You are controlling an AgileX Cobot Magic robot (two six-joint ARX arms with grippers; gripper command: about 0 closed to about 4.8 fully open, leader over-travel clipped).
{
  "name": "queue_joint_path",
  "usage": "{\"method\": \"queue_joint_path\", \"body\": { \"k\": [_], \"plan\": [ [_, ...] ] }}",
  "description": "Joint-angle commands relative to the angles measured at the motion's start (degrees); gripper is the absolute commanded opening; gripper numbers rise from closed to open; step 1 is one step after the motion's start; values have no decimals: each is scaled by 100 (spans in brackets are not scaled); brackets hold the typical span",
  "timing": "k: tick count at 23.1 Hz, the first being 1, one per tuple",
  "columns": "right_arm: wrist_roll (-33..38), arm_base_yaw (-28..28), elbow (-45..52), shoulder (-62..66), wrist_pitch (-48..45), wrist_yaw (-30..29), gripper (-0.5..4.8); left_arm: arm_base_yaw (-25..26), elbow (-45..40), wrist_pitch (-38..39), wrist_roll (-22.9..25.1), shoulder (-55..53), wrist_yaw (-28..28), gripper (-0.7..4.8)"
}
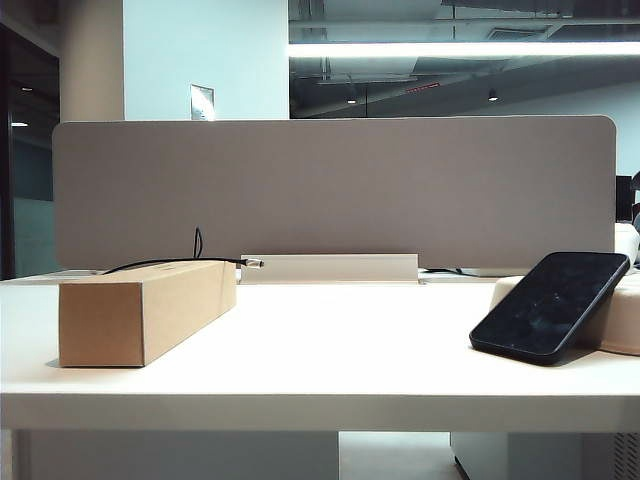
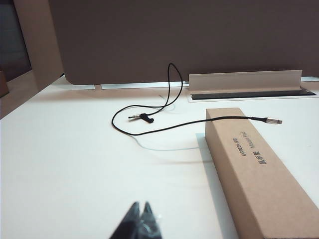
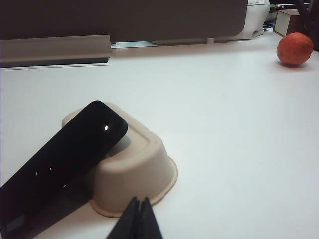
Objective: Pick up the charging cable and the phone, plug the charging cable into the charging port on the phone, and finally place them back on the table.
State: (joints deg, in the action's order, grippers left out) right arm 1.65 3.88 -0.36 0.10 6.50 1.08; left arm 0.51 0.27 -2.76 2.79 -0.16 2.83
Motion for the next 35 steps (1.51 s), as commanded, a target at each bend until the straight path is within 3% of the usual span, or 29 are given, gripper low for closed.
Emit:
{"method": "queue_joint_path", "body": {
  "k": [1, 10, 17, 27, 31, 35],
  "plan": [
    [-17, -7, 33, -11, -81, 20, -1, -9, 20, -81, -22, -7, 15, -6],
    [2, 0, 33, -11, -74, 17, -1, -9, 20, -74, -22, -7, 17, -6],
    [326, -2, -127, -11, -208, -577, -1, -9, 120, -144, -22, -7, 114, -6],
    [365, -4, -813, 118, -192, -636, -1, -9, 481, -463, -22, -9, 254, -6],
    [955, -13, -1165, 389, -142, -640, -1, -9, 627, -472, -22, -22, 251, -6],
    [1003, -42, -1497, 855, -50, -763, -1, -9, 802, -466, -24, -186, 256, -6]
  ]
}}
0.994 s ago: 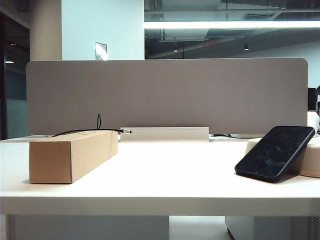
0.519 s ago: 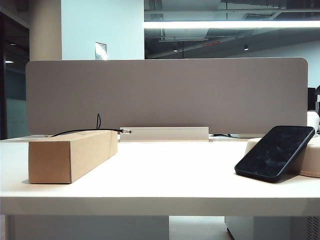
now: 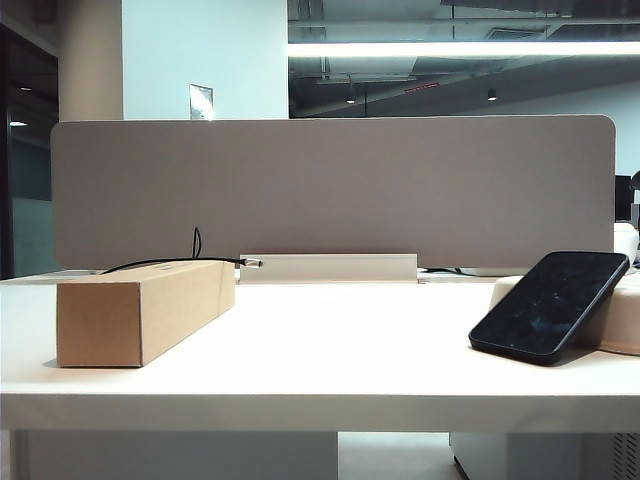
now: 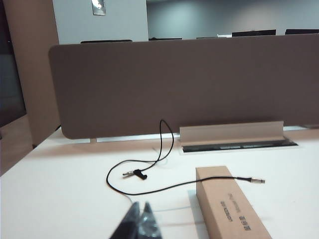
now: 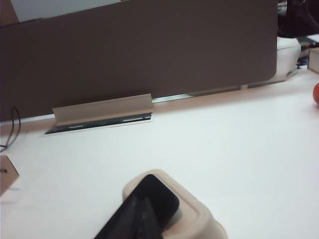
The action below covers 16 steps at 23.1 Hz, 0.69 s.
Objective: Pick up the charging cable and the phone, plug the charging cable into the charging port on the phone, and finally place them back on the table.
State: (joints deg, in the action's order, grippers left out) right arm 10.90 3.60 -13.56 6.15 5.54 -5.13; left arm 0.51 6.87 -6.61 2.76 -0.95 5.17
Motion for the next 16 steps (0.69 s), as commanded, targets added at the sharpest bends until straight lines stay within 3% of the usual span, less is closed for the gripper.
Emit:
{"method": "queue_joint_path", "body": {
  "k": [1, 12, 14, 16],
  "plan": [
    [90, -13, -343, 533, 74, -280, -1, -9, 247, -85, -20, -210, 20, -6],
    [586, -138, -953, 2481, 157, -1075, 0, -9, 1364, -133, -20, -1792, 444, -6],
    [610, -138, -953, 2765, 151, -1248, 27, -9, 1526, -114, -20, -2063, 586, -6],
    [651, -140, -953, 3064, 153, -1421, 95, -9, 1674, -107, -20, -2319, 675, -6]
  ]
}}
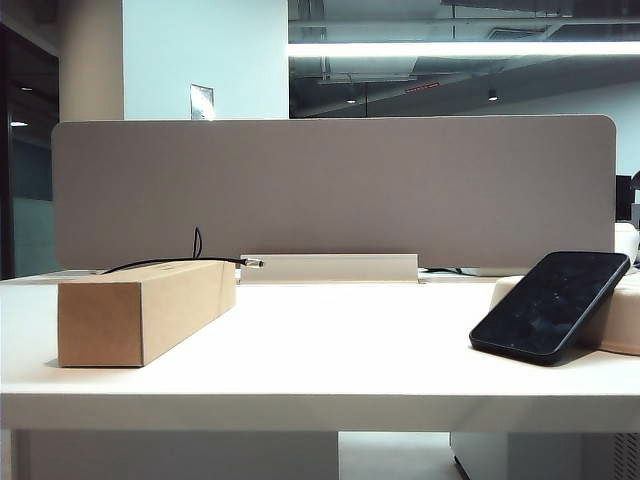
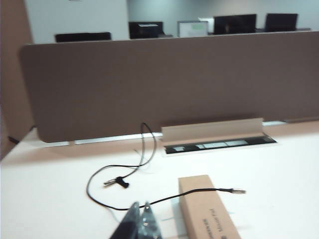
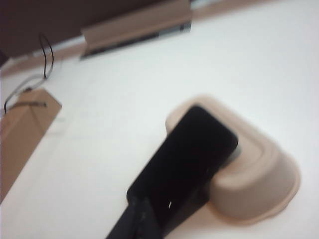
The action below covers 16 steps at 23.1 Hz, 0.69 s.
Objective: Pick up the charging cable and the phone, plug the charging cable into the charging port on the phone, and finally place them back on the table.
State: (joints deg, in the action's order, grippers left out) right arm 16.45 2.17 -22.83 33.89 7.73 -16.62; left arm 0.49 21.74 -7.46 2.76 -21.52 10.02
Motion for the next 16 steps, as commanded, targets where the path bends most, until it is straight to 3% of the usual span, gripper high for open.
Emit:
{"method": "queue_joint_path", "body": {
  "k": [1, 6, 12, 16],
  "plan": [
    [199, 4, -26, 413, -61, -321, 128, -7, 249, -13, -20, -372, 236, -6],
    [774, 2, -26, 1134, -79, -400, 298, -7, 555, 79, -20, -935, 544, -6],
    [1375, 2, -26, 2498, -881, -925, 340, -11, 748, 396, -20, -1403, 697, -5],
    [1425, 0, -26, 3270, -1482, -922, 355, -9, 748, 411, -22, -1401, 695, -5]
  ]
}}
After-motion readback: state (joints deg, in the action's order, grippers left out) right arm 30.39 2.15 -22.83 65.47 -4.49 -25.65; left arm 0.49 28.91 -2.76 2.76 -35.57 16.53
